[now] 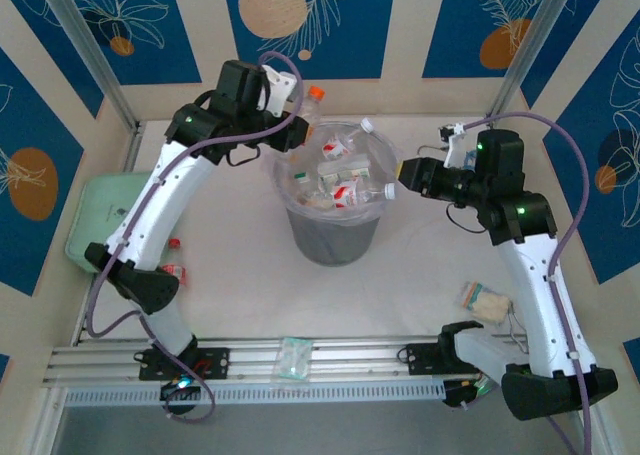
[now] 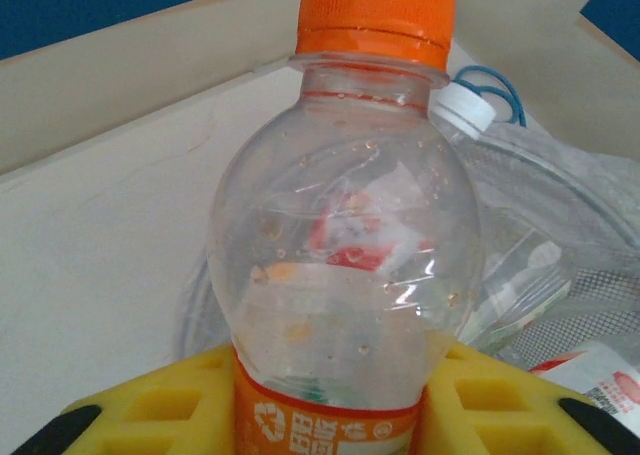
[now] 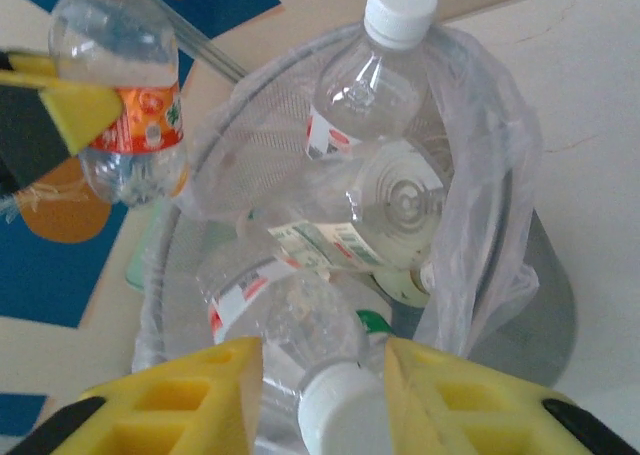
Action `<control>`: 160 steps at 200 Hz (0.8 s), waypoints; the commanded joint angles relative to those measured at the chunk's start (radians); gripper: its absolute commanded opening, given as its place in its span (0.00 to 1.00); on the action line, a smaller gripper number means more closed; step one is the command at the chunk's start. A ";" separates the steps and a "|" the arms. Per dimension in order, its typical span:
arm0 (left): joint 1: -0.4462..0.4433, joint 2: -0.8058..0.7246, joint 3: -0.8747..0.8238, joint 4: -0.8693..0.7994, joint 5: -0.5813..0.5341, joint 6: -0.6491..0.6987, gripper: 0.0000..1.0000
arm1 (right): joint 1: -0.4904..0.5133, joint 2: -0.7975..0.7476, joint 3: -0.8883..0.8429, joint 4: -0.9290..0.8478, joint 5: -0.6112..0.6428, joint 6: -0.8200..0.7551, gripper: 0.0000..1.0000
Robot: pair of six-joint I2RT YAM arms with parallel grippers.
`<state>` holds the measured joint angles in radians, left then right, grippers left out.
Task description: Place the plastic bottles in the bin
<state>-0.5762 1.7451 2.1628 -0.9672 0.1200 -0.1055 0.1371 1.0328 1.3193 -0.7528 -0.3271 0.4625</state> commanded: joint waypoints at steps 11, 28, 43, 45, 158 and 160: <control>-0.032 0.055 0.067 -0.039 -0.055 0.026 0.28 | 0.011 -0.011 -0.031 -0.029 -0.060 -0.008 0.27; -0.036 0.086 0.072 -0.047 -0.071 0.027 0.28 | 0.043 0.009 -0.042 0.004 -0.064 0.005 0.24; -0.037 0.112 0.072 -0.052 -0.061 0.024 0.28 | 0.080 0.036 -0.040 0.023 -0.054 0.012 0.24; -0.037 0.115 0.071 -0.052 -0.060 0.023 0.28 | 0.086 0.039 -0.040 0.024 -0.052 0.013 0.23; -0.051 0.242 0.069 -0.113 -0.139 0.031 0.54 | 0.205 0.148 -0.062 0.055 0.029 0.012 0.20; -0.051 0.242 0.069 -0.113 -0.138 0.032 0.55 | 0.205 0.148 -0.060 0.055 0.029 0.011 0.20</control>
<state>-0.6186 1.9518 2.2185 -1.0176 0.0135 -0.0750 0.3283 1.1633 1.2823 -0.6537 -0.3099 0.4751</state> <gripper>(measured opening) 0.510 0.200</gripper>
